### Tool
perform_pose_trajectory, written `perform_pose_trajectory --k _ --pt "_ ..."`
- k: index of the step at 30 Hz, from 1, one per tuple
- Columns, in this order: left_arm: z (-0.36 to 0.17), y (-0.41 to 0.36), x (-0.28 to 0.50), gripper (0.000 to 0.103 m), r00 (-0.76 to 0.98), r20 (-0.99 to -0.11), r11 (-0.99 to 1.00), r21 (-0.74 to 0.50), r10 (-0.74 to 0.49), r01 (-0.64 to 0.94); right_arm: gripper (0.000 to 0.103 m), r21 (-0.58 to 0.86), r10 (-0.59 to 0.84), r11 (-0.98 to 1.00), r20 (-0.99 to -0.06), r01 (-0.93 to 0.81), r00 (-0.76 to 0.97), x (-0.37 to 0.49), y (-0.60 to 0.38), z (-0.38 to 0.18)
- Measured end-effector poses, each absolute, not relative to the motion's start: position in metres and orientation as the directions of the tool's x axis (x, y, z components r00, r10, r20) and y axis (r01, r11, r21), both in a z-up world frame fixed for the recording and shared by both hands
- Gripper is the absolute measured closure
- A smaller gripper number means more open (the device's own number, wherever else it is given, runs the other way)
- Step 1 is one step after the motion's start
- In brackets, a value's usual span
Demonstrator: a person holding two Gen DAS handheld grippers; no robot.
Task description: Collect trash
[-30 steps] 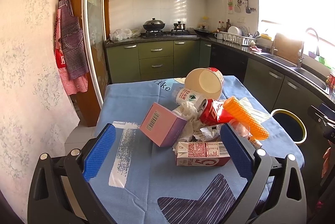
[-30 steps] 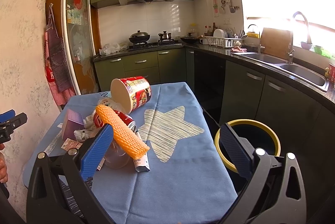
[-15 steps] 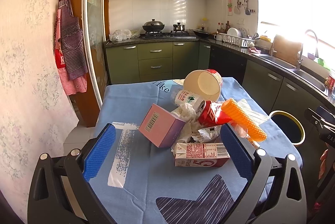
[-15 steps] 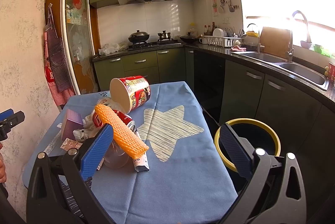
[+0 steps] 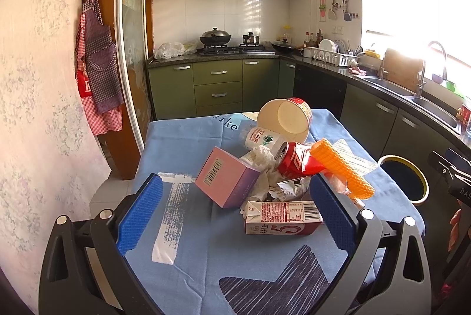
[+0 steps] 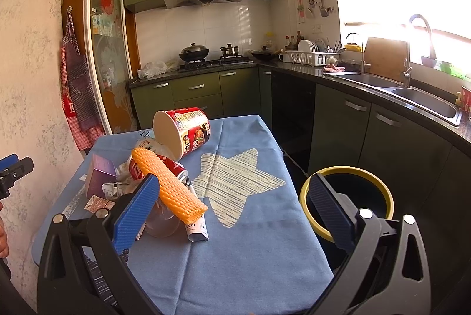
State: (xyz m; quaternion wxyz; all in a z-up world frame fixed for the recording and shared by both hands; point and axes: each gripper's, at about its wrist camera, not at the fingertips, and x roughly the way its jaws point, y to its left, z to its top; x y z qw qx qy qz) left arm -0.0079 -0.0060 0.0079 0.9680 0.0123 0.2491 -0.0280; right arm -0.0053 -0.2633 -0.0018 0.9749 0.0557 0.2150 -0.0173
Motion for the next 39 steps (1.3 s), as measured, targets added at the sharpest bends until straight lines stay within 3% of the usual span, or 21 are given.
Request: perform_pose_trajectory --k 25,32,39 --pt "0.001 -0.010 0.004 0.005 0.858 -0.510 0.997 0.012 -0.062 0.080 0.006 0.096 -0.008 0.994 -0.450 0.057 0.893 0.003 -0.265 -0.012" --pt "-0.009 -0.010 0.033 0.005 0.839 -0.538 0.996 -0.002 -0.078 0.091 0.006 0.002 -0.017 1.000 -0.464 0.020 0.886 0.036 -0.250 -0.008" --pt "-0.011 -0.004 0.087 0.005 0.836 -0.545 0.996 0.014 -0.063 0.084 0.006 -0.075 0.071 0.989 -0.505 -0.125 0.860 0.109 -0.223 0.009"
